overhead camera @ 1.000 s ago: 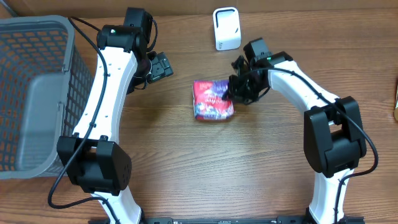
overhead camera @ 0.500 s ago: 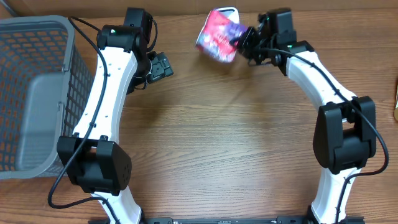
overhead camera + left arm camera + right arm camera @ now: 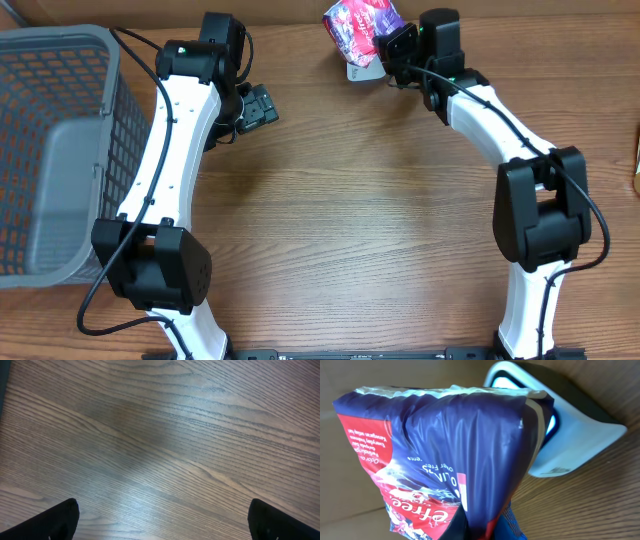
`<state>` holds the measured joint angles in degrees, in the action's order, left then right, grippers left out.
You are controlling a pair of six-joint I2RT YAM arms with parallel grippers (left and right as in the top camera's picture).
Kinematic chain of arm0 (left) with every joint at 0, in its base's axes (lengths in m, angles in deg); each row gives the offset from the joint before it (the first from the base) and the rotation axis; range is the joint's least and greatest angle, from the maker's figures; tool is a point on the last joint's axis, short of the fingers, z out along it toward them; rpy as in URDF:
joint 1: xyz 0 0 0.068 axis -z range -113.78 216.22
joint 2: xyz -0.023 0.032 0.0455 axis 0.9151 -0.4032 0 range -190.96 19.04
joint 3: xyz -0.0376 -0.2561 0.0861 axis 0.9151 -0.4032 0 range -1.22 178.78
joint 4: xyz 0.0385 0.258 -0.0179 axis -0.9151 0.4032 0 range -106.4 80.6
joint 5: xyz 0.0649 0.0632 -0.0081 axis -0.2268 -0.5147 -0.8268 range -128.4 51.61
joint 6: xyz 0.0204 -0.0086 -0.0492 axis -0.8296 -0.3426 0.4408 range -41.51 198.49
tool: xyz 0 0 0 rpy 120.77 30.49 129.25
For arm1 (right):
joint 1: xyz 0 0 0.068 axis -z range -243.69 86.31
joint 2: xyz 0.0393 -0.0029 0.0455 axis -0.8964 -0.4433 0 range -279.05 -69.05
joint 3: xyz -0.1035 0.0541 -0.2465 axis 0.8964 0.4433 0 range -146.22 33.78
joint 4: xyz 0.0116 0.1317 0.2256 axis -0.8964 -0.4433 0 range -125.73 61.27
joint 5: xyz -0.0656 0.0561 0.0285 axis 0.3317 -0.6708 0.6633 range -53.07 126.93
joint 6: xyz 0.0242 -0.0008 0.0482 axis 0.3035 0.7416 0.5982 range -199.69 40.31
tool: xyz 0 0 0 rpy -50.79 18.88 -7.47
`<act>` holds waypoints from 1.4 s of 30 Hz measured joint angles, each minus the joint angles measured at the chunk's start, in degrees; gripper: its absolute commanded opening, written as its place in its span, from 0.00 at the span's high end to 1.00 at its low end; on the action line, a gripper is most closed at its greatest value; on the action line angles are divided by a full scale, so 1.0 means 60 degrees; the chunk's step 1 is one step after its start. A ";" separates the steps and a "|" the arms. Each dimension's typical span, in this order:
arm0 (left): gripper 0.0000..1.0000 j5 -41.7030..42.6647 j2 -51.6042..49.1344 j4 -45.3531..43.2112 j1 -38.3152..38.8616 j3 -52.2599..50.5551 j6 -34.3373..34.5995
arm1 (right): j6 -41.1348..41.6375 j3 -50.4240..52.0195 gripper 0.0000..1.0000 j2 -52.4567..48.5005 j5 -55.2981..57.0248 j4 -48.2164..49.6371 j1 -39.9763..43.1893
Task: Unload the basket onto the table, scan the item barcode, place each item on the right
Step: 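Raise the pad pack in front of the white scanner, then carry the pad pack off to the right and release it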
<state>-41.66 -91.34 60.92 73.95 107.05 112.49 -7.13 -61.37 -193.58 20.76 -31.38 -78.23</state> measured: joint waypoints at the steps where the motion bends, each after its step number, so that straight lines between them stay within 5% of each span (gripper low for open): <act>1: 0.00 0.0000 0.0000 -0.0004 0.0000 0.0000 0.0000 | 0.0117 0.0000 0.96 -0.0091 0.0109 -0.0025 -0.0011; 19: 0.00 0.0004 0.0000 0.0000 0.0000 0.0000 0.0000 | -0.0718 0.0000 0.96 -0.0149 -0.0681 -0.0255 0.1020; 29: 0.00 0.0004 0.0000 0.0000 0.0000 -0.0004 0.0000 | -0.2157 -0.0015 0.96 0.1133 -0.1089 -0.3555 0.4204; 42: 0.00 0.0000 0.0000 -0.0007 0.0000 -0.0004 0.0000 | -0.2572 -0.0131 0.96 0.2084 0.0703 -0.7847 0.9103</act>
<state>-41.66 -91.34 60.88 73.95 107.03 112.49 -22.56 -62.16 -181.07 24.98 -78.46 -23.61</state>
